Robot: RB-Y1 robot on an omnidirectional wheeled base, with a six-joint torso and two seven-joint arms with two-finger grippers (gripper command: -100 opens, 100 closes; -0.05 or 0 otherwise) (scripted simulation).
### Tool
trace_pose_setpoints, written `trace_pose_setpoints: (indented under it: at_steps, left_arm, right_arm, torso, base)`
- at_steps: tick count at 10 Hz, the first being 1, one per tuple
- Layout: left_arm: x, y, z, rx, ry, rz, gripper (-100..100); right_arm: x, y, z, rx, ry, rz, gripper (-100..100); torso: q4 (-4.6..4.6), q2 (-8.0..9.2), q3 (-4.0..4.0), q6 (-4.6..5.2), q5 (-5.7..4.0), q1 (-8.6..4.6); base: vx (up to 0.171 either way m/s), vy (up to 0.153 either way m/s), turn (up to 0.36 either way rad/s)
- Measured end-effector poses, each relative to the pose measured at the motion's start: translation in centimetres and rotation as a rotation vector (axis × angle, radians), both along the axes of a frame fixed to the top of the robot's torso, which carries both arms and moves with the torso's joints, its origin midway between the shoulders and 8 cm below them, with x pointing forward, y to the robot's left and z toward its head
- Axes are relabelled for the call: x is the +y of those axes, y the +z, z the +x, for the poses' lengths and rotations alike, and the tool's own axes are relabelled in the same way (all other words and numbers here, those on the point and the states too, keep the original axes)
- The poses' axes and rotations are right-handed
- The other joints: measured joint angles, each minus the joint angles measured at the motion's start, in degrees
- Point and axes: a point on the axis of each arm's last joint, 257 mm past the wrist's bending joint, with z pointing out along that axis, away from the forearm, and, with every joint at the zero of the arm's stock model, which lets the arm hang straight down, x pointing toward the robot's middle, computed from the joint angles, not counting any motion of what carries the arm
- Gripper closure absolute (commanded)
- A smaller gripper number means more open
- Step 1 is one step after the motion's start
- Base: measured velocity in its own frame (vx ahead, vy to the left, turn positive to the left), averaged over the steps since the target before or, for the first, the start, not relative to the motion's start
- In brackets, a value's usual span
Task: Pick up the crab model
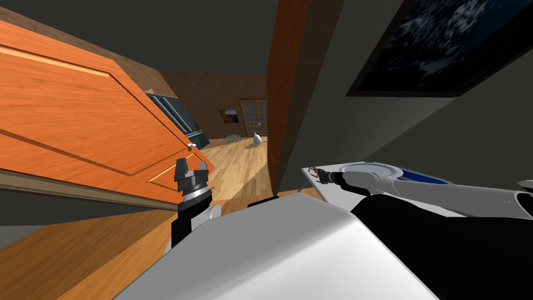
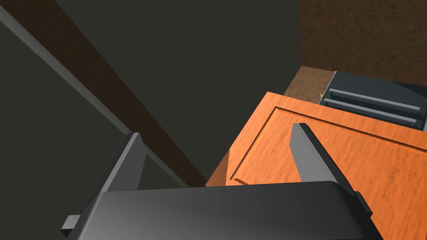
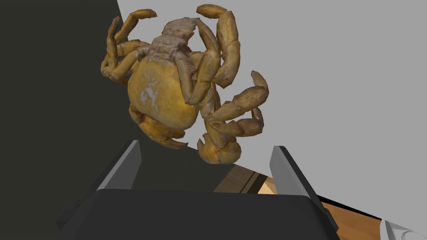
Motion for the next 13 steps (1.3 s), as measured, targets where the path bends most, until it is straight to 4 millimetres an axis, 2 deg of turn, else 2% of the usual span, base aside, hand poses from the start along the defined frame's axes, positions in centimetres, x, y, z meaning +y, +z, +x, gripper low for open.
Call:
trace_pose_setpoints:
  at_steps: [4,5,6,13]
  left_arm:
    - [0.0,0.0,0.0,0.000,0.000,0.000,0]
    - [0.0,0.0,0.0,0.000,0.000,0.000,0]
    - [0.0,0.0,0.0,0.000,0.000,0.000,0]
    - [0.0,0.0,0.0,0.000,0.000,0.000,0]
  right_arm:
    - [0.0,0.0,0.1,-0.001,0.000,0.000,100]
    - [0.0,0.0,0.0,-0.001,0.000,0.000,0]
    - [0.0,0.0,0.0,-0.001,0.000,0.000,100]
    - [-3.9,0.9,0.3,-0.001,0.004,-0.025,100]
  torso:
    - [-0.03,-0.02,-0.02,0.01,0.02,0.08]
    - [-0.02,-0.01,-0.02,0.01,0.02,0.09]
    - [-0.02,-0.01,-0.01,0.01,0.03,0.10]
    - [0.00,0.01,0.01,-0.01,0.15,0.36]
  base:
    - [0.000,0.000,0.000]
    - [0.000,0.000,0.000]
    - [0.006,0.040,-0.010]
    - [0.004,0.053,-0.008]
